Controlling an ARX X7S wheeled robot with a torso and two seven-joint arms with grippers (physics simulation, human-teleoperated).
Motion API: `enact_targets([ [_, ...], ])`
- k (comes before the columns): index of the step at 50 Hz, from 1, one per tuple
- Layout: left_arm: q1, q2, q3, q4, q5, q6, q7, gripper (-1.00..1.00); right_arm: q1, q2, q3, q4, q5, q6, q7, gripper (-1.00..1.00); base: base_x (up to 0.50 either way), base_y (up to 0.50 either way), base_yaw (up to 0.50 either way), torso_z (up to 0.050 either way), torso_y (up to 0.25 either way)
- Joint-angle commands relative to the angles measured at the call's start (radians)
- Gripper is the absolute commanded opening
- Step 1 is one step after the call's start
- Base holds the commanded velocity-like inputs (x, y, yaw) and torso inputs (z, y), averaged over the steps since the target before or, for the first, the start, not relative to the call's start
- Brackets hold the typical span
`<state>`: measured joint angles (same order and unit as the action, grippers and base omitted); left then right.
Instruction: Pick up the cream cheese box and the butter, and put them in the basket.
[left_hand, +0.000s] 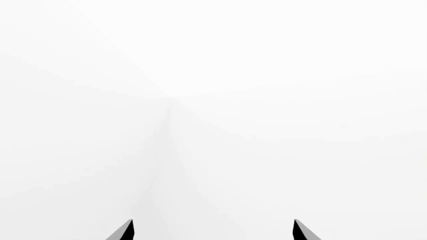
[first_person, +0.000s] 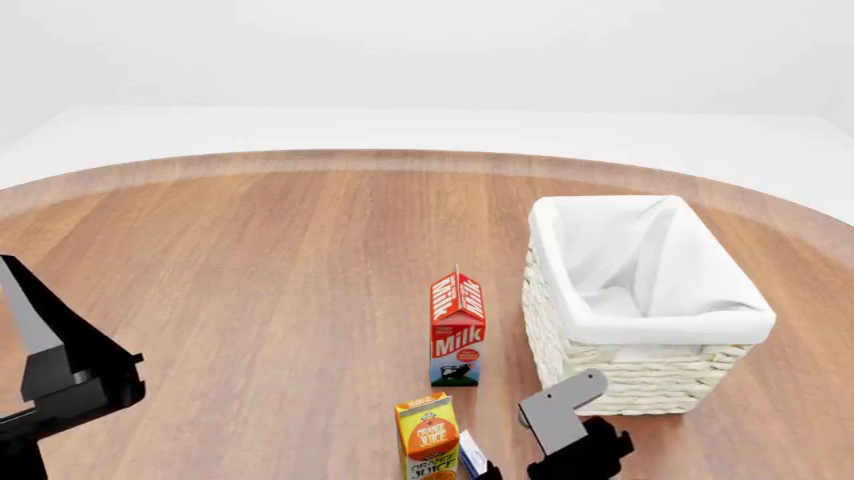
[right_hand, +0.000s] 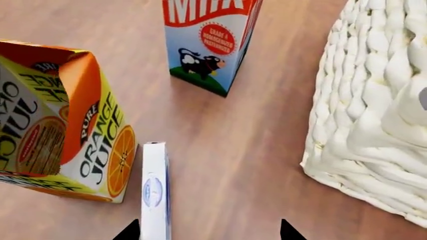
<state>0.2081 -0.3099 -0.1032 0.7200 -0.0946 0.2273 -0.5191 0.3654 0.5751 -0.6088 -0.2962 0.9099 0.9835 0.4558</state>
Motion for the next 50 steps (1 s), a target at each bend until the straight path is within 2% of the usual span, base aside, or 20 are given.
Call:
enact_targets([
  [1,0.004,0.016,-0.026,-0.005,0.009,0.024,0.023,1.0,0.004,-0.029,-0.006,0.023,-0.047,-0.014,-0.038,1.0,0.0,0.0,0.0,0.0,0.0],
  [29,0.004,0.01,-0.016,-0.021,0.012,0.035,0.014,1.0,0.027,-0.056,-0.07,0.066,-0.098,-0.059,-0.093,1.0,0.0,0.0,0.0,0.0,0.0],
  [50,0.009,0.003,-0.016,-0.018,0.007,0.037,0.006,1.0,-0.021,-0.085,-0.114,0.093,-0.111,-0.084,-0.102,1.0,0.0,0.0,0.0,0.0,0.0],
])
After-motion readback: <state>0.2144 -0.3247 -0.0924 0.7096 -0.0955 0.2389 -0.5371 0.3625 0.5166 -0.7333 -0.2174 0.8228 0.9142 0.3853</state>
